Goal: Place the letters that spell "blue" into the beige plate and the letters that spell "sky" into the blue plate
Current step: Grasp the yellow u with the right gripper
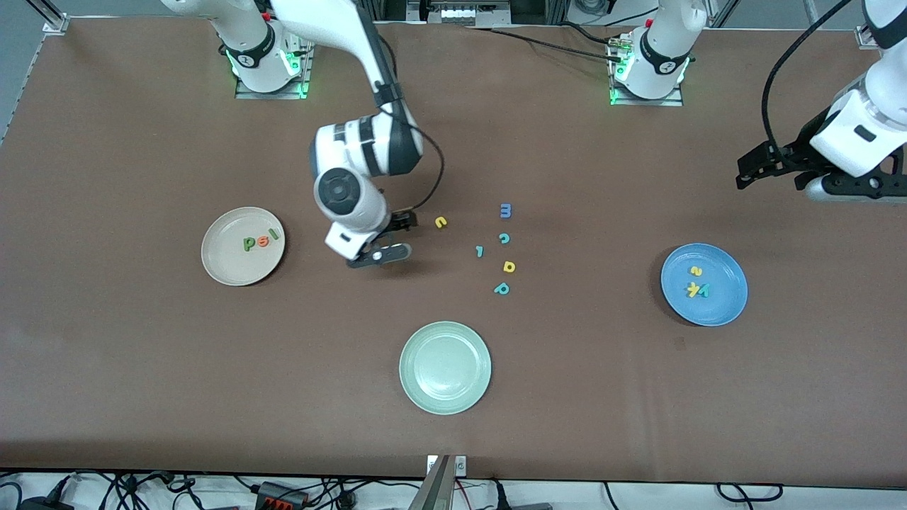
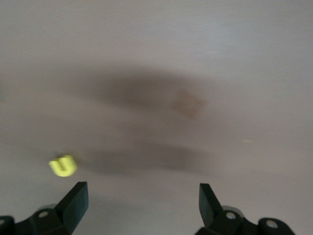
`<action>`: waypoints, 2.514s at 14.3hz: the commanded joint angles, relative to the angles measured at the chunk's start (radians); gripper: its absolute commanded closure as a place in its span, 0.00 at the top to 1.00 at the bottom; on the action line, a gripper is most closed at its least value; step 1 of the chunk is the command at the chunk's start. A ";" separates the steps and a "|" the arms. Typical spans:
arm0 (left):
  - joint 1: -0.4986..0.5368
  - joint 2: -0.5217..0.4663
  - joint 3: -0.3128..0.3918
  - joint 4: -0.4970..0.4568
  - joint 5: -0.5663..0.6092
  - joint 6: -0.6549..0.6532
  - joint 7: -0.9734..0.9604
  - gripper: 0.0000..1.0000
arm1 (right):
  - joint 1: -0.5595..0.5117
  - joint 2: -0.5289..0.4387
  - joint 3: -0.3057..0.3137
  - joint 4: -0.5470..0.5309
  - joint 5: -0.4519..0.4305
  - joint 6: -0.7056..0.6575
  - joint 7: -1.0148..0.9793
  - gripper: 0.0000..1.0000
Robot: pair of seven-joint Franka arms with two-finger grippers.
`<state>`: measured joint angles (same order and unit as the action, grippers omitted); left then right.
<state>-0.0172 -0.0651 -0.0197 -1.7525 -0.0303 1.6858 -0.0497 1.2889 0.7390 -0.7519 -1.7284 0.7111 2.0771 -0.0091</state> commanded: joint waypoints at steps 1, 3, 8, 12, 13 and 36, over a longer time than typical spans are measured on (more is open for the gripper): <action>0.003 0.013 0.004 0.027 0.018 -0.009 0.007 1.00 | 0.009 0.008 0.075 0.003 0.021 0.093 0.023 1.00; 0.003 0.060 0.006 0.048 0.018 0.018 -0.005 1.00 | 0.013 0.025 0.127 0.003 0.016 0.161 0.059 1.00; 0.006 0.108 0.003 0.097 -0.011 -0.041 0.007 1.00 | 0.039 0.060 0.157 0.004 0.004 0.219 0.060 0.85; 0.003 0.113 -0.006 0.142 -0.010 -0.052 0.007 1.00 | 0.044 0.079 0.157 0.033 0.005 0.221 0.061 0.63; 0.005 0.113 -0.005 0.140 -0.008 -0.055 0.007 1.00 | 0.044 0.080 0.157 0.038 0.005 0.221 0.061 0.57; 0.005 0.103 -0.022 0.150 0.021 -0.084 0.008 1.00 | 0.043 0.069 -0.044 0.035 -0.025 0.043 -0.027 0.15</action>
<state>-0.0184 0.0383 -0.0416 -1.6238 0.0078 1.6259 -0.0499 1.3299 0.8102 -0.7064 -1.7059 0.6947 2.2115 0.0180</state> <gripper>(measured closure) 0.000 0.749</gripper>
